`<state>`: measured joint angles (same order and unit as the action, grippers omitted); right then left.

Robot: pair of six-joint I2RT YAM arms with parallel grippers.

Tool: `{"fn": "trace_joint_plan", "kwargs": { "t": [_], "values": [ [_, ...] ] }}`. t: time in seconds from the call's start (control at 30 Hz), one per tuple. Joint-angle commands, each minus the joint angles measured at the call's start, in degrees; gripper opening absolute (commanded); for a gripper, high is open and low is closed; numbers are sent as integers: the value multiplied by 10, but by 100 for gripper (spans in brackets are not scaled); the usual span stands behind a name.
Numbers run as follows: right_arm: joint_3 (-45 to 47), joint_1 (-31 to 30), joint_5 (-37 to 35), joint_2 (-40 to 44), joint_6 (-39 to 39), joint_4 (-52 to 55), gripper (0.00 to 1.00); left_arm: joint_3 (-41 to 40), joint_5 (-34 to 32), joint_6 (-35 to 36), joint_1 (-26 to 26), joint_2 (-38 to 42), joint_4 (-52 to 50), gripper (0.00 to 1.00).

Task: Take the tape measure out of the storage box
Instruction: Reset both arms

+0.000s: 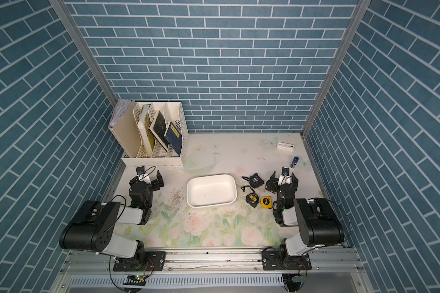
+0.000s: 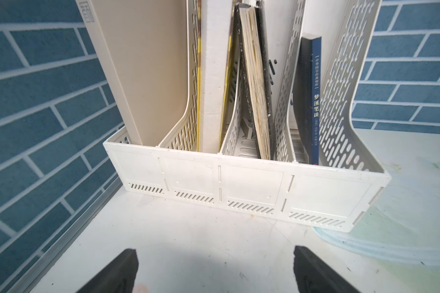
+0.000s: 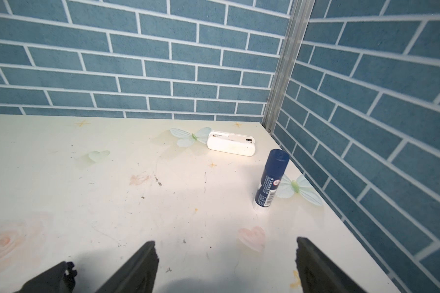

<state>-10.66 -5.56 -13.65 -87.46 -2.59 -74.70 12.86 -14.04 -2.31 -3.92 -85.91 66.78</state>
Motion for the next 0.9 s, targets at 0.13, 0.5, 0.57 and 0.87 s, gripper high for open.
{"fn": "trace_joint_plan", "kwargs": {
  "t": [0.13,0.5,0.57,0.87],
  "values": [
    [-5,3,3,-2,15,-17,100,0,15,3,4,-2,40,100],
    [-7,3,5,-2,15,-12,100,8,73,16,13,-3,26,100],
    [-10,3,23,-4,8,-10,100,8,73,16,13,-3,26,100],
    [-16,16,95,-1,-4,9,100,6,73,16,14,-3,28,100]
  ]
}}
